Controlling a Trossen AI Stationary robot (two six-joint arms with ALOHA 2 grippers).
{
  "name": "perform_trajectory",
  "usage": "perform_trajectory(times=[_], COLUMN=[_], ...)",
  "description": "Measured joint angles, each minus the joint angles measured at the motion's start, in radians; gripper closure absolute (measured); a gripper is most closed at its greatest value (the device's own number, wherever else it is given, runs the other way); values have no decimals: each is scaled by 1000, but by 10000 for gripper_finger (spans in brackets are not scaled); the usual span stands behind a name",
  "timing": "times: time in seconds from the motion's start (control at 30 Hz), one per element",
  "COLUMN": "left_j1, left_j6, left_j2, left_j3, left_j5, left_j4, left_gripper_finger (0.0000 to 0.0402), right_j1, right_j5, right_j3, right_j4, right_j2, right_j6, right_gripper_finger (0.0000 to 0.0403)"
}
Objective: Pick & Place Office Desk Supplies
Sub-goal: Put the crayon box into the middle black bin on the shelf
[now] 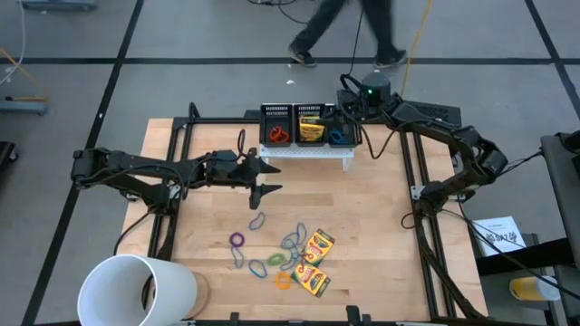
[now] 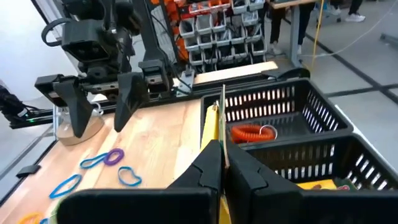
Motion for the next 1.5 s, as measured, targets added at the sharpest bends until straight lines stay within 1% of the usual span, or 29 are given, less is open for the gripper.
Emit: perform_trajectory(times=[0.2, 0.87, 1.07, 1.13, 1.2, 1.33, 1.4, 1.5], left_j1=[0, 0, 0, 0, 0, 0, 4, 10], left_j6=[0, -6, -6, -6, -6, -6, -6, -12], left_j2=[0, 0, 0, 0, 0, 0, 0, 0], left_j3=[0, 0, 0, 1, 1, 1, 1, 1], left_j5=[0, 0, 0, 0, 0, -1, 0, -1], left_j4=[0, 1, 1, 1, 1, 1, 1, 1], left_gripper_finger=[146, 146, 146, 146, 146, 146, 146, 146], right_j1=[-5, -5, -4, -5, -5, -4, -4, -4], right_j5=[3, 14, 145, 161, 143, 34, 12, 7], right_j3=[0, 0, 0, 0, 0, 0, -1, -1], right_j4=[-40, -75, -67, -66, -73, -82, -83, -84], right_j2=[0, -1, 2, 7, 6, 8, 8, 9], right_j6=[0, -7, -25, -42, -42, -36, -31, -30], right_gripper_finger=[403, 403, 393, 392, 395, 401, 400, 402])
